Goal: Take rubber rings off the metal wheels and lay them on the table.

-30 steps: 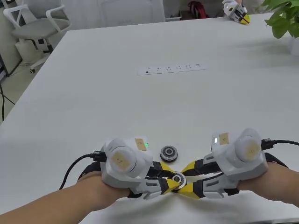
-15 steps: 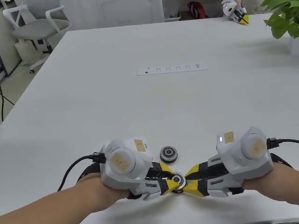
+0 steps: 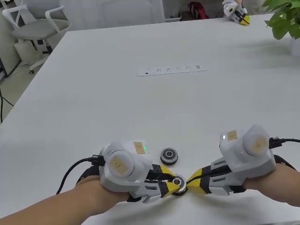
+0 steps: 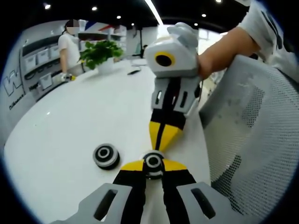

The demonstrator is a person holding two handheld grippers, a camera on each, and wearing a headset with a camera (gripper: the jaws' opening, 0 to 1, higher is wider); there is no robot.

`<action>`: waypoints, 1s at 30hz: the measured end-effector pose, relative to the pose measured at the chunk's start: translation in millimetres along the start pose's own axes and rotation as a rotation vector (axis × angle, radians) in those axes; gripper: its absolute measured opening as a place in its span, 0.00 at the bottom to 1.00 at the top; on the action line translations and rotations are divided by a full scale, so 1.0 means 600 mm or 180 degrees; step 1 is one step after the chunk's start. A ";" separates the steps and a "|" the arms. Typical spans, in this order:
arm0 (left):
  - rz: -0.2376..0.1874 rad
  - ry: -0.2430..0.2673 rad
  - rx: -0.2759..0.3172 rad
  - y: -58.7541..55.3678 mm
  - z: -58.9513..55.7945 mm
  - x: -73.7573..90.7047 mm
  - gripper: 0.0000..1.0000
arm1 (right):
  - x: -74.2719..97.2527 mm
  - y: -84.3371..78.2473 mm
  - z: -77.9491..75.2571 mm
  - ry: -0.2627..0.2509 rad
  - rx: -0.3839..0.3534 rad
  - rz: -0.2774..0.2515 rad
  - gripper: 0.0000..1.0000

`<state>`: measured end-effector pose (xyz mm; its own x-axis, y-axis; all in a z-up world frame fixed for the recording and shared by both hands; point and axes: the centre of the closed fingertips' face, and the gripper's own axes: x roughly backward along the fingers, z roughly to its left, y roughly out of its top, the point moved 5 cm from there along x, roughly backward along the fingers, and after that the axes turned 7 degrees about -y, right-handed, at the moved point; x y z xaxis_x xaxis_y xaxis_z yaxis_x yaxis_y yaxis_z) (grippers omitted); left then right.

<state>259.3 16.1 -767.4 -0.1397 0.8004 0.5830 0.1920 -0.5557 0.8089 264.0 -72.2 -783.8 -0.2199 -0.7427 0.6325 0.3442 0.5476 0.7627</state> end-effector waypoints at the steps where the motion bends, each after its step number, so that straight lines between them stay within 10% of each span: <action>1: 0.0000 0.0001 -0.0001 0.000 0.000 0.000 0.12 | 0.001 0.000 -0.001 -0.0003 -0.0041 -0.0002 0.00; 30: 0.0065 0.0062 -0.0038 0.003 -0.002 -0.002 0.12 | 0.012 0.011 -0.013 0.0111 -0.1189 -0.0224 0.00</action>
<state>258.4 13.8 -766.6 -0.1546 0.7844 0.6007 0.1834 -0.5747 0.7976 271.8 -77.1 -775.1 -0.2258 -0.7897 0.5704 0.6399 0.3213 0.6981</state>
